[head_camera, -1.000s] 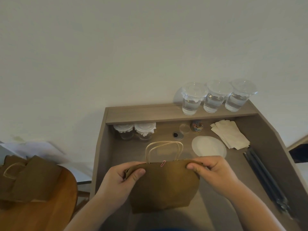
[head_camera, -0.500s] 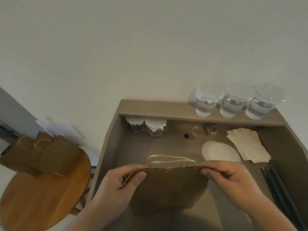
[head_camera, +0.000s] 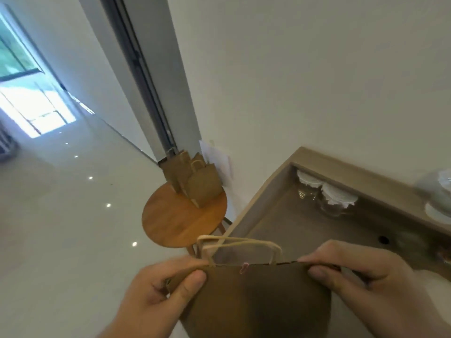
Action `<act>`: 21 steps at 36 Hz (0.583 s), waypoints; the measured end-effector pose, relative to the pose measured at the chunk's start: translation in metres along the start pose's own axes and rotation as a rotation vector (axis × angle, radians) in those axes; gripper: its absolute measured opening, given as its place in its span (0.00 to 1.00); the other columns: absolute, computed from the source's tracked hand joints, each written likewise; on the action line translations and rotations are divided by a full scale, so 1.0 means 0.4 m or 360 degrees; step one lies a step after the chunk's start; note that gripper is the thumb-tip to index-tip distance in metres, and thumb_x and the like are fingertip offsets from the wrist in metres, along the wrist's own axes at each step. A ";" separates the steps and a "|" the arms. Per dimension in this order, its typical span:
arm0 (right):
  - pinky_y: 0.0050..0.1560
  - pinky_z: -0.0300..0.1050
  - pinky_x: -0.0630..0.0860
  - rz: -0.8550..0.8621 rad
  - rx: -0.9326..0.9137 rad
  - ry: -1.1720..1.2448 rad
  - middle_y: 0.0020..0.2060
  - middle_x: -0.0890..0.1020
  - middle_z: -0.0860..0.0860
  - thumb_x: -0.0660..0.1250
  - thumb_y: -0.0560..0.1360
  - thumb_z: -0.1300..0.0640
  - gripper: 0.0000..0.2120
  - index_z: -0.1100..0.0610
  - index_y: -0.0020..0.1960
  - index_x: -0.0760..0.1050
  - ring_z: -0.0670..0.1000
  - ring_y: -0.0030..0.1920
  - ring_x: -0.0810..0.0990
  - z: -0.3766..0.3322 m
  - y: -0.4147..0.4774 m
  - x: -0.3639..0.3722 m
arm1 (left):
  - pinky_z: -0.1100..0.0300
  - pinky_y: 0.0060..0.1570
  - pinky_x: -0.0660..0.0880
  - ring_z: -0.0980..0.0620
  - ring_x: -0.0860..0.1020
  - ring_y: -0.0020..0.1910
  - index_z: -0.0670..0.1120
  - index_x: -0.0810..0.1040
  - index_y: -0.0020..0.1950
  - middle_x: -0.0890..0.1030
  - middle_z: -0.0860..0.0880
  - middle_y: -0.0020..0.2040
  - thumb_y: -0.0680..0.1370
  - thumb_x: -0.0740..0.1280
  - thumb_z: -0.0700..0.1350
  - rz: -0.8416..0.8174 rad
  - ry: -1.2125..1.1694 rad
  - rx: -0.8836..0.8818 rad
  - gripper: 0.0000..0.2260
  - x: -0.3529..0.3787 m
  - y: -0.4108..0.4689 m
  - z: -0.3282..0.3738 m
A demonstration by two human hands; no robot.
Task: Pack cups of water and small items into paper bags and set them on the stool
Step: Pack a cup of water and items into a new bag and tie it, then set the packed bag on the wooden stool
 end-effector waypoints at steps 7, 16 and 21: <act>0.41 0.36 0.78 -0.0474 -0.0153 0.0008 0.45 0.85 0.41 0.74 0.72 0.45 0.10 0.30 0.49 0.85 0.46 0.44 0.83 -0.143 0.135 0.280 | 0.48 0.51 0.80 0.44 0.84 0.49 0.54 0.88 0.55 0.84 0.45 0.49 0.75 0.71 0.61 0.0268 0.0079 -0.0120 0.15 -0.265 -0.139 -0.112; 0.42 0.28 0.72 -0.0712 -0.0013 -0.0202 0.44 0.86 0.40 0.77 0.77 0.59 0.17 0.35 0.42 0.86 0.44 0.46 0.83 -0.230 0.280 0.677 | 0.64 0.46 0.78 0.57 0.83 0.47 0.71 0.85 0.47 0.85 0.60 0.44 0.76 0.74 0.54 0.0165 0.0305 -0.0259 0.09 -0.571 -0.177 -0.318; 0.47 0.31 0.74 -0.0757 0.0086 -0.0473 0.46 0.84 0.33 0.75 0.79 0.53 0.12 0.34 0.45 0.84 0.40 0.50 0.82 -0.224 0.349 0.854 | 0.69 0.53 0.76 0.65 0.80 0.49 0.79 0.79 0.41 0.82 0.71 0.46 0.78 0.74 0.56 -0.0228 0.0578 -0.0279 0.15 -0.699 -0.105 -0.424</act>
Point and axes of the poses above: each hand's wrist, its own y-axis towards the middle knuckle, its own x-axis out of the palm, z = x × y, the point moved 6 cm from there along y, towards the middle knuckle
